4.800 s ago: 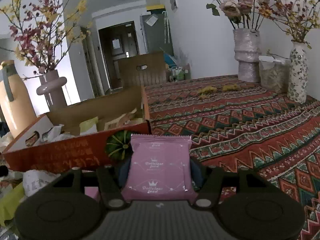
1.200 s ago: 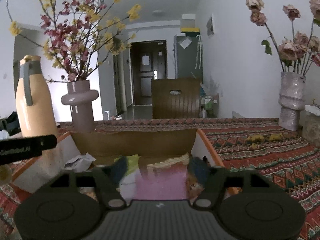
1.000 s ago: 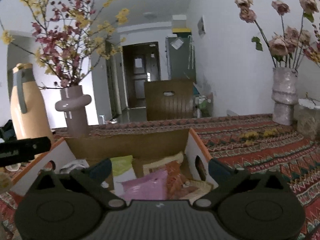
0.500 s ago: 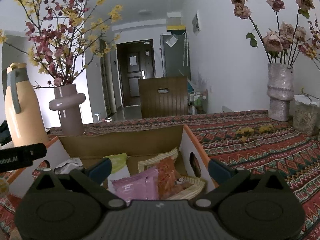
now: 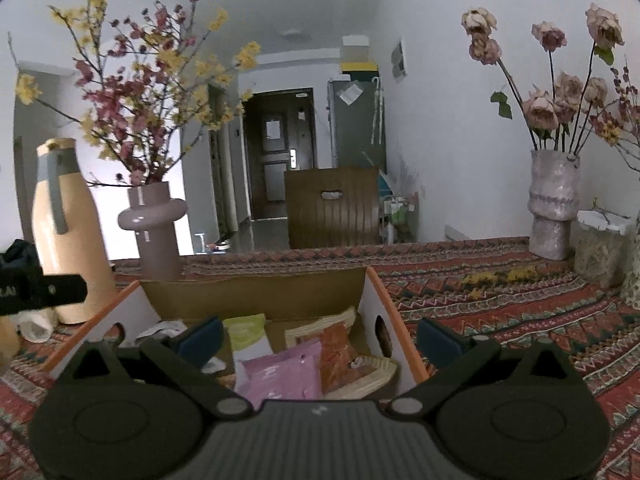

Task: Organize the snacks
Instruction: 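Move both tools back to the pile and grasp another pink packet with the right gripper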

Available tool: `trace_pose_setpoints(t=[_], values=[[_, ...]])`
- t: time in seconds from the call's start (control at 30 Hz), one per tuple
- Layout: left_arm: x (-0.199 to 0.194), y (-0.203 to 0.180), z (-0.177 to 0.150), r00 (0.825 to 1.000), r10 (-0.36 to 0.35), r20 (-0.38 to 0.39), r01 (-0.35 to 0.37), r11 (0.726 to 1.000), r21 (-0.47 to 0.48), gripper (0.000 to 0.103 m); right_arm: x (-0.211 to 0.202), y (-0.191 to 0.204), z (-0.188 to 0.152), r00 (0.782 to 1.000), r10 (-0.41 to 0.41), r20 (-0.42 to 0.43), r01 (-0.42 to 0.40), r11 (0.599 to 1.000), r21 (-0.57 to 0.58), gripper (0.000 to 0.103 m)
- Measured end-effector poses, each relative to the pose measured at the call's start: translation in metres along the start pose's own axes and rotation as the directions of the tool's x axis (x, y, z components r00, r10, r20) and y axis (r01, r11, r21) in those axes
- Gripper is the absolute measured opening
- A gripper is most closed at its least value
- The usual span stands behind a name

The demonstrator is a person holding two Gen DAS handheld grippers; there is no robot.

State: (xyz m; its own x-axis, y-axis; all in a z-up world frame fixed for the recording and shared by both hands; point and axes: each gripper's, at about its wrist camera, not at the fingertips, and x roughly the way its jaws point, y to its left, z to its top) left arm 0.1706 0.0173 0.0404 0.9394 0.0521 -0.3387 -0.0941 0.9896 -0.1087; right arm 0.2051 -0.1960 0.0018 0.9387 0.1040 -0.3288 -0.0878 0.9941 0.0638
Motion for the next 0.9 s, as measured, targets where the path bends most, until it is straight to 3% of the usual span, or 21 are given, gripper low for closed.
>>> trace_pose_setpoints(t=[0.43, 0.67, 0.9], values=[[-0.019, 0.031, -0.039, 0.997, -0.006, -0.072, 0.008, 1.000, 0.025, 0.103, -0.057, 0.013, -0.020, 0.998, 0.053, 0.016, -0.052, 0.997, -0.058, 0.103], [-0.012, 0.045, -0.067, 0.996, -0.004, -0.089, 0.006, 1.000, 0.021, 0.103, -0.056, 0.013, -0.044, 0.997, 0.046, -0.064, -0.050, 0.997, -0.054, 0.103], [-0.006, 0.046, -0.071, 0.995, -0.012, -0.097, 0.013, 1.000, 0.015, 0.103, -0.042, 0.014, -0.061, 0.988, 0.035, -0.147, -0.042, 0.998, -0.045, 0.103]])
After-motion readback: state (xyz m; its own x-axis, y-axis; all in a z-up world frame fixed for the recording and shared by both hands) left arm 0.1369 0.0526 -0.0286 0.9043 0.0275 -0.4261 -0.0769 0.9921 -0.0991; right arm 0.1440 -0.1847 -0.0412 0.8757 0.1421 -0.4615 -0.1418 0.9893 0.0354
